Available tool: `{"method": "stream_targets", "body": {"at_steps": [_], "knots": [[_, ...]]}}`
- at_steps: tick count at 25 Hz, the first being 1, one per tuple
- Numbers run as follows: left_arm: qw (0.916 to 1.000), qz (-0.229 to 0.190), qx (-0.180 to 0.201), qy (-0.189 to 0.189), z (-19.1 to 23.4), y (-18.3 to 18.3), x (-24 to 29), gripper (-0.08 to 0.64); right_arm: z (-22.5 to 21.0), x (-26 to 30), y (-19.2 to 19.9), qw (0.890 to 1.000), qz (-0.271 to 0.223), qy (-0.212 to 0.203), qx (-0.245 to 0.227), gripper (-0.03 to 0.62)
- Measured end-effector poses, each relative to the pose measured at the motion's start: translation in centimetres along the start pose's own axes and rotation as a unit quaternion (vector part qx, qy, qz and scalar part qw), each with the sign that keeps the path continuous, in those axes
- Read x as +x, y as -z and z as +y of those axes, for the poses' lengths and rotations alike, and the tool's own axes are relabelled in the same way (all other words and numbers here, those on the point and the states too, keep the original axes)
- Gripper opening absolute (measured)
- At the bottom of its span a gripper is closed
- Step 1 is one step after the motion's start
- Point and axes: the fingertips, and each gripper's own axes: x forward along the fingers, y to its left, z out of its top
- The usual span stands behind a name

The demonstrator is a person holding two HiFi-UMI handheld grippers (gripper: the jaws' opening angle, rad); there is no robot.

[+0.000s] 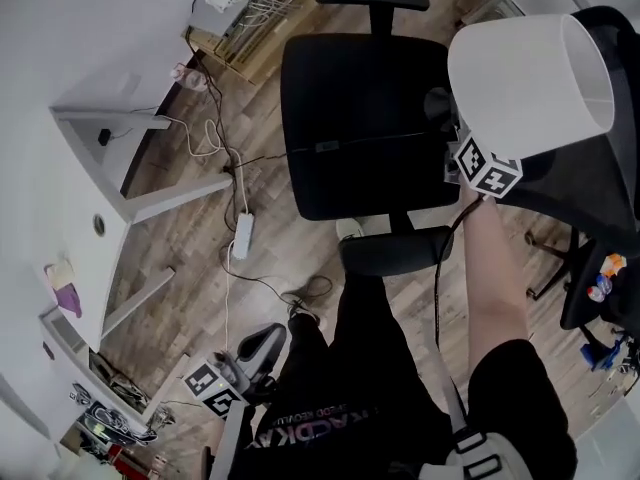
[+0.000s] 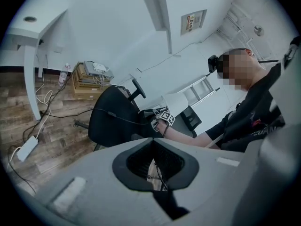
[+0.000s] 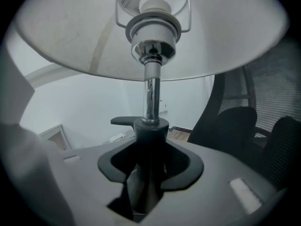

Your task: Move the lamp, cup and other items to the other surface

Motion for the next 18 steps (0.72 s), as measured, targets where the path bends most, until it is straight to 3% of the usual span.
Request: {"method": "stream_targets", "body": {"at_steps": [5,18], "knots": [[0.9987,0.049,-0.010,-0.011,1.3,2.6,1.6,0.003,-2.0,2.0,4.3,1.000,0.008,-0.003,-0.001,0.150],[0.9935,0.099,-0.036,-0.043,4.2,5.8,3.5,0.003,-4.2,5.4,12.7,0.999,0.036,-0.013,0.002,0.150]]}}
